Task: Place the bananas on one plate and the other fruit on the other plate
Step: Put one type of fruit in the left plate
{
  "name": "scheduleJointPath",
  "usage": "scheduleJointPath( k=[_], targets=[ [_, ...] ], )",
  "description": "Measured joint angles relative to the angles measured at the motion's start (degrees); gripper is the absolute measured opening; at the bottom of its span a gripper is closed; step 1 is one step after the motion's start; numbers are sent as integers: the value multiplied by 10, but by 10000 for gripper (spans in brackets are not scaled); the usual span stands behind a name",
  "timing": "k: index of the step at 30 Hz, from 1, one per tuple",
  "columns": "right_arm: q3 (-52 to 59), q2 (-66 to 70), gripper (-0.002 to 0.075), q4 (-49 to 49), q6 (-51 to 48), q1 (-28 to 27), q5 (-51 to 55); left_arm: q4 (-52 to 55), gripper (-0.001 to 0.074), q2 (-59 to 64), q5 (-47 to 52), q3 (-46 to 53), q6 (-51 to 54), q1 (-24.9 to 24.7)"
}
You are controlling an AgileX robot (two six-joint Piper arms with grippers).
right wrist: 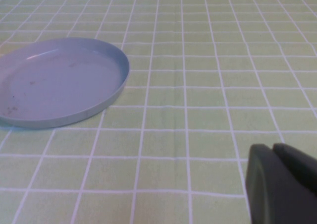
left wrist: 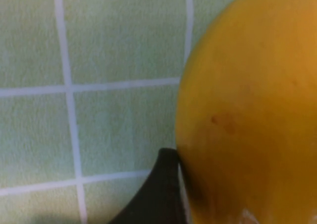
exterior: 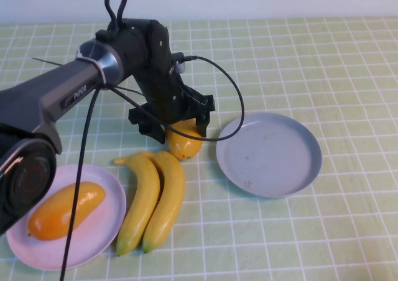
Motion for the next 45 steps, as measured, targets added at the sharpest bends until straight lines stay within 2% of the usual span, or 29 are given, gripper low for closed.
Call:
scheduleJointPath(
  k=[3, 7, 15, 21, 30, 35, 45],
  targets=[
    [0, 0, -15, 0, 0, 0, 0, 0, 662, 0, -3, 0, 21, 0],
    [0, 0, -16, 0, 0, 0, 0, 11, 568, 0, -8, 0, 52, -1],
    [0, 0, -16, 0, 0, 0, 0, 23, 568, 0, -5, -2, 129, -2],
    [0, 0, -16, 0, 0, 0, 0, 28, 568, -29, 60, -22, 188, -2],
    [0, 0, -15, 0, 0, 0, 0, 74, 568, -115, 82, -73, 203, -4],
    [0, 0, -16, 0, 0, 0, 1, 96, 568, -207, 84, 3, 211, -5],
    [0, 0, -15, 0, 0, 0, 1, 103, 568, -393, 86, 306, 232, -6]
  ],
)
